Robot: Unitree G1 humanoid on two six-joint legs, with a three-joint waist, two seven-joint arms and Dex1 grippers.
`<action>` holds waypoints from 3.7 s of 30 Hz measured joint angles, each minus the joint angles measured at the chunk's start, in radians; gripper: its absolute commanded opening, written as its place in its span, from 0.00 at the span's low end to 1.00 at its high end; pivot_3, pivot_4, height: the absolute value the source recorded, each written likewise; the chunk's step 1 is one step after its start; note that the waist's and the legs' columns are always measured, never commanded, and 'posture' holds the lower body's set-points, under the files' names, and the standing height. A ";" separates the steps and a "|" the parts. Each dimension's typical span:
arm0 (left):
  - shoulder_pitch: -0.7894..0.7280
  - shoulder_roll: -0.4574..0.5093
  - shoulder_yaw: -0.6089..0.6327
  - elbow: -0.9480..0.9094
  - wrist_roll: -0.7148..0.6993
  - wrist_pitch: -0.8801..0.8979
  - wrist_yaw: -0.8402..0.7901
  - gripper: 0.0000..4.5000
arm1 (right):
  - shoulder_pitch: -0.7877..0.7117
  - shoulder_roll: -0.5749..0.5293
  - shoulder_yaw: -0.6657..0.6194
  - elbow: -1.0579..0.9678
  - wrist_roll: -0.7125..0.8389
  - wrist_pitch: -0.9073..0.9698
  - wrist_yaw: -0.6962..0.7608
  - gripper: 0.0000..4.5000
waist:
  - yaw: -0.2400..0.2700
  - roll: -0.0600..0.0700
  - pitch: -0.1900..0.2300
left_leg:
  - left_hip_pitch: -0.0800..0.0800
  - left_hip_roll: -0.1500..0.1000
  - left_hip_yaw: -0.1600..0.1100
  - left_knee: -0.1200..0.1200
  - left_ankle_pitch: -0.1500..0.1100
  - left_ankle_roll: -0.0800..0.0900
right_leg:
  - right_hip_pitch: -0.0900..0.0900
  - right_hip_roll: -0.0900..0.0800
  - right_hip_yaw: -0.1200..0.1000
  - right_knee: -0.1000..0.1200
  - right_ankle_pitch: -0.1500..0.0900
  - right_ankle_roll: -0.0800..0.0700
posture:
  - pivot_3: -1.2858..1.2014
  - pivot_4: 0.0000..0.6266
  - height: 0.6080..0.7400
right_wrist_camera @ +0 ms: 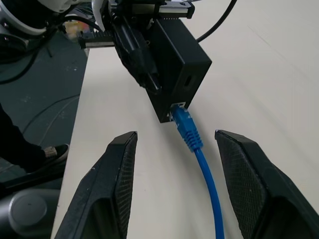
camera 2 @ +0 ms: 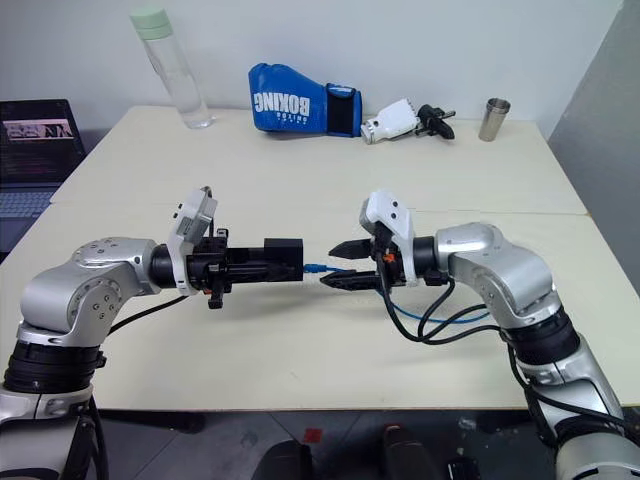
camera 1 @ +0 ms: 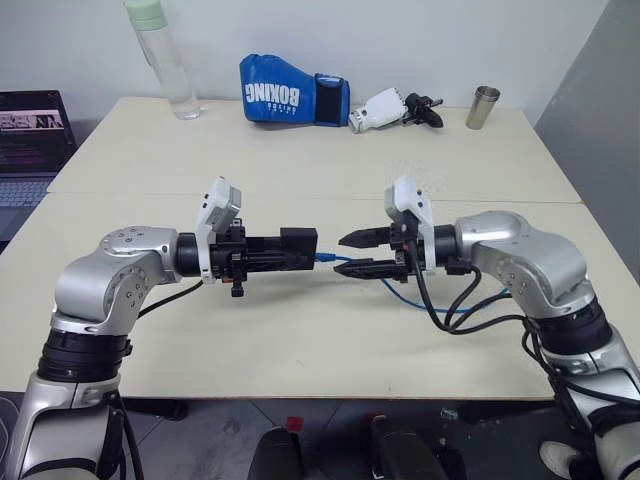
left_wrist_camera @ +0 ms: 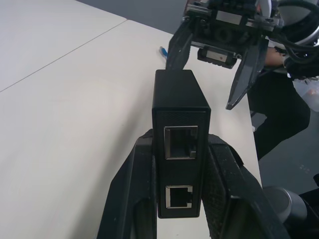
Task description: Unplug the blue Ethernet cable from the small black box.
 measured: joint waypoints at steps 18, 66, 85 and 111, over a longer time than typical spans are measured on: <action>0.000 0.000 0.000 -0.045 -0.001 0.003 -0.011 0.18 | -0.096 0.091 0.065 0.174 -0.048 0.036 0.114 0.58 | 0.000 0.000 0.000 | -0.001 0.000 0.000 0.000 0.000 0.000 | -0.001 0.000 0.000 0.000 0.000 0.000 | 0.52 0.24 1.00; 0.053 0.017 0.008 -0.099 0.000 -0.018 -0.011 0.18 | -0.156 0.113 0.092 0.300 -0.119 0.050 0.286 0.00 | 0.001 0.000 0.000 | -0.001 0.000 0.000 -0.001 0.000 0.000 | -0.001 0.000 0.000 -0.001 0.000 0.000 | 0.52 0.24 1.00; 0.110 0.076 0.073 -0.107 -0.048 -0.010 -0.046 0.18 | -0.083 -0.042 0.105 0.350 -0.176 0.007 0.329 0.00 | 0.004 0.001 0.001 | -0.001 0.000 0.001 -0.001 0.000 0.000 | -0.002 0.000 0.000 -0.001 0.000 0.000 | 0.52 0.24 1.00; 0.105 0.049 0.094 -0.104 -0.062 0.032 0.105 0.18 | -0.072 -0.009 0.005 0.680 -0.437 -0.247 0.073 0.46 | -0.001 0.001 0.001 | -0.001 0.000 0.002 -0.002 0.000 0.000 | -0.002 0.000 0.001 -0.001 0.000 0.000 | 0.52 0.24 1.00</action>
